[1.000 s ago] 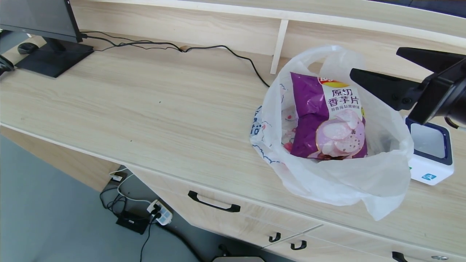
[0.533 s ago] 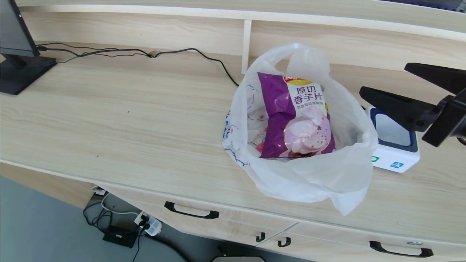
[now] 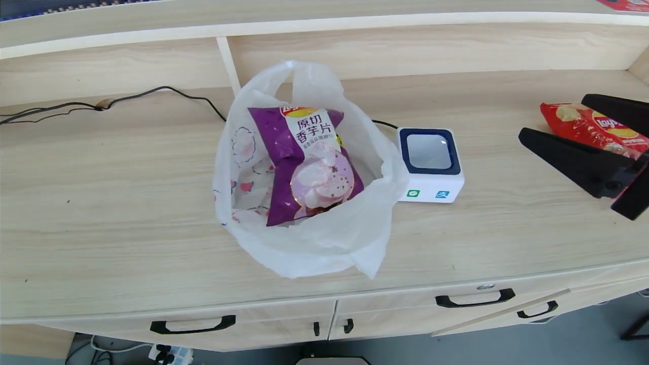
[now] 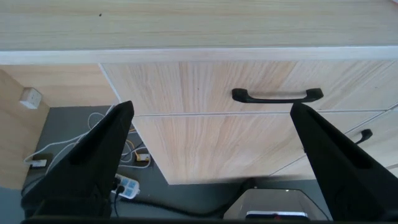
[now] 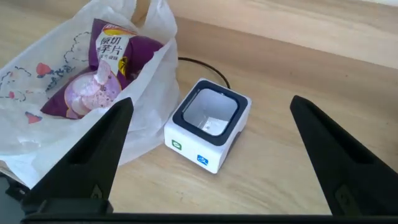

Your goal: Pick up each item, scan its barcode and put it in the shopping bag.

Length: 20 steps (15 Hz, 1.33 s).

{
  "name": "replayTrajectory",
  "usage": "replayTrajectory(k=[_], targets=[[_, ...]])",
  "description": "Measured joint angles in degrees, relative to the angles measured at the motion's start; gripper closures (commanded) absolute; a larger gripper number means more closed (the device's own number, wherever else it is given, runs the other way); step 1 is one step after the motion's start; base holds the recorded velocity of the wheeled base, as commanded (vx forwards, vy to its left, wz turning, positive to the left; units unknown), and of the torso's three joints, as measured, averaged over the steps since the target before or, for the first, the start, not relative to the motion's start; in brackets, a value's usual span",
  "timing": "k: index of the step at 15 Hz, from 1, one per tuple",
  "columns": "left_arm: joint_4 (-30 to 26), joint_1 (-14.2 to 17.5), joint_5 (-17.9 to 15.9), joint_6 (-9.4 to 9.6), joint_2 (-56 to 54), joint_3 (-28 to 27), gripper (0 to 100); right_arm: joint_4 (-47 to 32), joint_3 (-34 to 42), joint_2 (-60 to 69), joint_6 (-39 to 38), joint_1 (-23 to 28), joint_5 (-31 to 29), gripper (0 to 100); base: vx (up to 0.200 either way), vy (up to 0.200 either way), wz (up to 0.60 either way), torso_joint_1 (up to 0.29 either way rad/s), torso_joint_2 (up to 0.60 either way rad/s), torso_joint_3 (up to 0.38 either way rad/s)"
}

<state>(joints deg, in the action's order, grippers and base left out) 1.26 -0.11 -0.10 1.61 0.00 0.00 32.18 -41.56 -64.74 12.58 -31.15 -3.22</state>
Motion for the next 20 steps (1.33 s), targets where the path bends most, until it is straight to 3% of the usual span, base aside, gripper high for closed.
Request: replayTrajectory(k=[5,9,12,20], targets=[[0.0,0.0,0.0,-0.2,0.0,0.0,0,0.0,0.8,0.2,-2.2,2.4,0.1,0,0.0,0.0,0.0,0.0,0.0,0.0],[0.0,0.0,0.0,-0.13,0.0,0.0,0,0.0,1.8,0.4,-2.3,2.6,0.1,0,-0.2,0.0,0.0,0.008,0.0,-0.001],[0.1,0.0,0.0,-0.28,0.0,0.0,0,-0.1,2.8,0.6,-2.2,2.7,0.1,0,0.0,0.0,0.0,0.0,0.0,0.0],[-0.1,0.0,0.0,-0.05,0.0,0.0,0,0.0,5.4,1.0,-2.3,4.1,0.3,0,0.0,-0.2,0.0,0.008,0.01,0.002]])
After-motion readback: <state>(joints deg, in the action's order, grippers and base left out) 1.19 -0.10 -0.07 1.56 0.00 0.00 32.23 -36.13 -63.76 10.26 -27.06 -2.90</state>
